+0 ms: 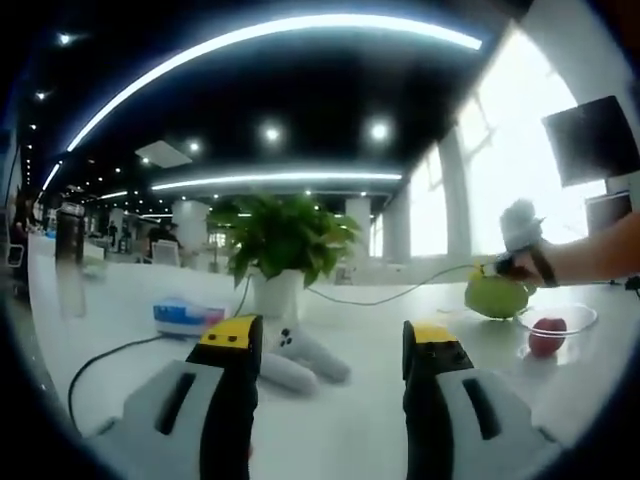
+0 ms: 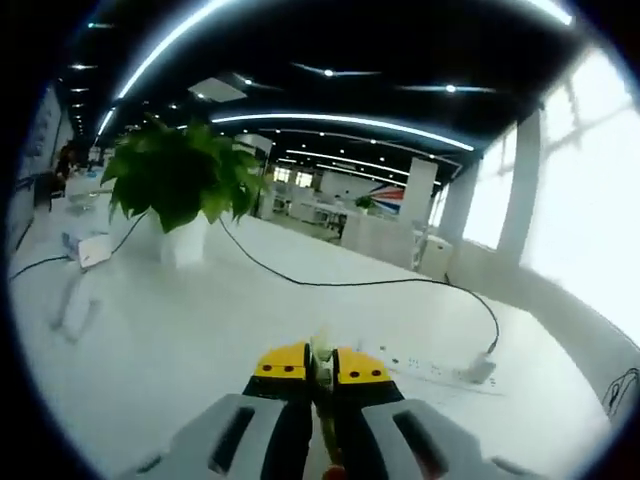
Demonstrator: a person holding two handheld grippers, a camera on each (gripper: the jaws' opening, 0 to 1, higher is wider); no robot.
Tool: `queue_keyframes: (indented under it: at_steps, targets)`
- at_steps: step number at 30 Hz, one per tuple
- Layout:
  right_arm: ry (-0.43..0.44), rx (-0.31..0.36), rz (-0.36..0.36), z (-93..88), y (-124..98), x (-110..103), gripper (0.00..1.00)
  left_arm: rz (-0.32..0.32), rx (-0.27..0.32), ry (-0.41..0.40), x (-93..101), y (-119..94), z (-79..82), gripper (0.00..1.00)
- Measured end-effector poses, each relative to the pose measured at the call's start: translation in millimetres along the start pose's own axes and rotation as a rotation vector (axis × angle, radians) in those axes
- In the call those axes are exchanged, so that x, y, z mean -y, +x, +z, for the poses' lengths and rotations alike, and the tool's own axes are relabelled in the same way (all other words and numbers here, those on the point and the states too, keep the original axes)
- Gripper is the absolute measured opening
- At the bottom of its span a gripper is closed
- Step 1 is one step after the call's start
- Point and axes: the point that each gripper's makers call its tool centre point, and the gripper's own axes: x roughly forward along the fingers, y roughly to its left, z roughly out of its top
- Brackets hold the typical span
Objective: Open container latches remove lid place lid upside down on tabletop take tomato from container place on tabletop
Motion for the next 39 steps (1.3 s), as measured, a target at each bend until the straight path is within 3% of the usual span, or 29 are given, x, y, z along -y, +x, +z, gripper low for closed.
queue_keyframes:
  at_steps: [4, 16, 19, 30, 39]
  targets:
    - [-0.018, -0.029, 0.027, -8.3, 2, -14, 0.05, 0.007, 0.003, 0.002, -3.4, -2, 1.7, 0.51]
    - [0.042, -0.075, 0.111, -22.3, 8, -49, 0.14, 0.026, 0.006, 0.005, -16.9, -5, -1.5, 0.51]
    - [0.096, -0.056, 0.131, -14.8, 5, -53, 0.17, 0.03, 0.009, 0.005, -18.8, -6, -0.6, 0.51]
    - [0.168, 0.06, 0.178, 25.6, -25, -50, 0.22, 0.019, 0.02, 0.0, -11.7, -6, 3.4, 0.51]
    - [0.172, 0.166, 0.157, 52.9, -56, -21, 0.26, -0.013, 0.029, 0.001, 4.9, 2, 8.8, 0.51]
